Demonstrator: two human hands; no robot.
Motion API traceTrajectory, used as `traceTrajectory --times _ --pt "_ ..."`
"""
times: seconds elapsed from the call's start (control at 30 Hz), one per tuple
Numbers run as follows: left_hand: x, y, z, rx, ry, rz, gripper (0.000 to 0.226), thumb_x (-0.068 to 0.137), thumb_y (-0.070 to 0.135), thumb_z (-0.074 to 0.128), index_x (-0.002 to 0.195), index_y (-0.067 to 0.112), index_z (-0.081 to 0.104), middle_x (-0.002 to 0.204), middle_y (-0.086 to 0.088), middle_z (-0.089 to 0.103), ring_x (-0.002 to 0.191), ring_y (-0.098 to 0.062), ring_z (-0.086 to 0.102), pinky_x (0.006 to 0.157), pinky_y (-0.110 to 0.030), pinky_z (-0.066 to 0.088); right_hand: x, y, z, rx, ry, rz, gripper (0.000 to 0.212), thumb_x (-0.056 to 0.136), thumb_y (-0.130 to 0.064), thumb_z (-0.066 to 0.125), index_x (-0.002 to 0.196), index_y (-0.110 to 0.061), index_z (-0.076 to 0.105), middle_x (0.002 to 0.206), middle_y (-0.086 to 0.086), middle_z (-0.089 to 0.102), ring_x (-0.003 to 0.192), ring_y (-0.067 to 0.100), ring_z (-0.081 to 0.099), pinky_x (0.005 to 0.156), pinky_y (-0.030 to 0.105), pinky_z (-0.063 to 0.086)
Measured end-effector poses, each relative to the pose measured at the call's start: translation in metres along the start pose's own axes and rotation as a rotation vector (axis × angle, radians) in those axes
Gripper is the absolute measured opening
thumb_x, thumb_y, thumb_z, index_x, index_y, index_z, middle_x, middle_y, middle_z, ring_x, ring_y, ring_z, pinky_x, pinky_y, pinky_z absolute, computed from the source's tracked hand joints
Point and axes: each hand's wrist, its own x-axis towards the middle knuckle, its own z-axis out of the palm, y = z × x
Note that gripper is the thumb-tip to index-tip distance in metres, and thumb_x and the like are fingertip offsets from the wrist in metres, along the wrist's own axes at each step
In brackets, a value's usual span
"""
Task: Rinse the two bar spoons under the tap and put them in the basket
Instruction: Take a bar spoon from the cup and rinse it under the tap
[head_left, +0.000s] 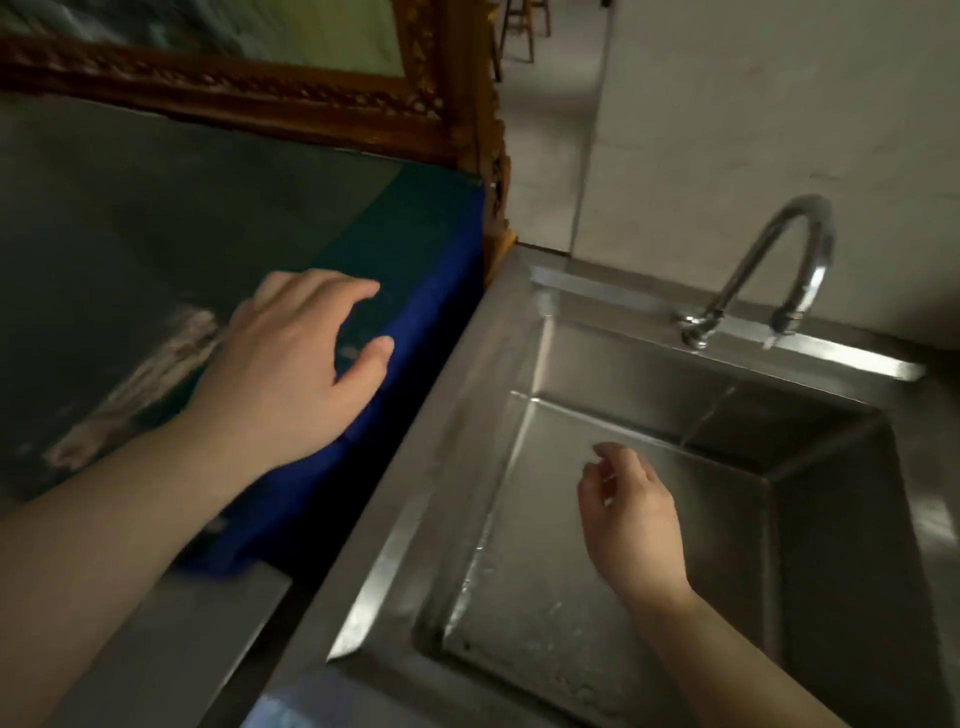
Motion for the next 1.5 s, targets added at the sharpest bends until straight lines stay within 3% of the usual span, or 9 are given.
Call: traceTrajectory --times 0.3,0.53,0.6,0.77,0.97,1.13,1.27,1.4,1.5 --pt "-0.121 -0.167 -0.08 0.163 0.014 -0.202 0.049 0.087 0.04 0.043 0.123 0.011 0.058 0.116 -0.012 0.063 0.105 -0.036 0.051 0.085 -0.048 0.043 -0.065 -0.188 0.11 0.2 -0.287 -0.206 0.013 0.09 -0.013 0.065 0.102 -0.014 0.071 0.075 0.004 0.072 0.069 0.021 0.065 0.069 0.03 0.048" --pt "-0.206 -0.257 -0.034 -0.005 -0.189 -0.426 0.037 0.092 0.027 0.053 0.126 0.013 0.056 0.122 -0.01 0.062 0.109 -0.029 0.056 0.091 -0.041 0.044 -0.087 -0.255 0.193 0.344 -0.71 0.057 0.008 0.091 -0.022 0.064 0.095 -0.02 0.071 0.077 -0.004 0.075 0.065 0.008 0.069 0.063 0.031 0.055" --pt "-0.222 -0.269 -0.019 -0.125 -0.299 -0.511 0.047 0.089 0.031 0.058 0.133 0.015 0.051 0.133 -0.008 0.056 0.114 -0.027 0.055 0.095 -0.038 0.042 -0.089 -0.268 0.212 0.36 -0.761 0.117 0.008 0.089 -0.031 0.068 0.093 -0.024 0.068 0.075 -0.005 0.074 0.059 0.004 0.069 0.06 0.03 0.058" --pt "-0.251 -0.291 0.005 -0.159 -0.448 -0.483 0.088 0.072 0.063 0.066 0.146 0.027 0.034 0.144 0.006 0.045 0.13 -0.017 0.043 0.099 -0.029 0.034 -0.095 -0.289 0.248 0.303 -0.754 0.164 0.025 0.089 -0.039 0.064 0.075 -0.019 0.068 0.067 -0.002 0.075 0.048 0.007 0.067 0.061 0.036 0.06" --pt "-0.252 -0.302 0.02 -0.226 -0.411 -0.373 0.053 0.073 0.063 0.065 0.116 0.034 0.057 0.113 0.009 0.061 0.105 -0.014 0.056 0.088 -0.037 0.047 -0.099 -0.296 0.265 0.36 -0.65 0.195 0.023 0.093 -0.029 0.06 0.074 -0.017 0.066 0.062 -0.006 0.073 0.049 0.01 0.067 0.054 0.03 0.056" --pt "-0.254 -0.309 0.03 -0.294 -0.372 -0.368 0.049 0.074 0.06 0.066 0.115 0.034 0.06 0.106 0.011 0.064 0.097 -0.01 0.058 0.083 -0.036 0.049 -0.101 -0.301 0.266 0.34 -0.624 0.22 0.026 0.097 -0.027 0.058 0.076 -0.015 0.068 0.068 0.002 0.074 0.05 0.01 0.066 0.056 0.028 0.056" --pt "-0.256 -0.31 0.032 -0.309 -0.361 -0.376 0.052 0.071 0.064 0.064 0.115 0.036 0.06 0.104 0.012 0.064 0.094 -0.008 0.058 0.081 -0.036 0.05 -0.1 -0.307 0.26 0.295 -0.646 0.23 0.032 0.098 -0.027 0.058 0.073 -0.01 0.066 0.069 0.013 0.074 0.044 0.01 0.063 0.044 0.019 0.053" --pt "-0.257 -0.311 0.032 -0.32 -0.354 -0.364 0.054 0.07 0.064 0.064 0.116 0.036 0.059 0.104 0.012 0.064 0.092 -0.009 0.058 0.079 -0.036 0.051 -0.103 -0.31 0.254 0.272 -0.637 0.198 0.033 0.098 -0.028 0.057 0.072 -0.01 0.066 0.066 0.012 0.074 0.04 0.008 0.062 0.039 0.015 0.047" --pt "-0.257 -0.31 0.032 -0.311 -0.353 -0.35 0.053 0.071 0.063 0.065 0.116 0.036 0.059 0.104 0.012 0.064 0.092 -0.009 0.058 0.079 -0.036 0.051 -0.107 -0.309 0.252 0.29 -0.639 0.231 0.03 0.098 -0.028 0.056 0.075 -0.013 0.067 0.066 0.009 0.075 0.045 0.011 0.066 0.045 0.021 0.055"
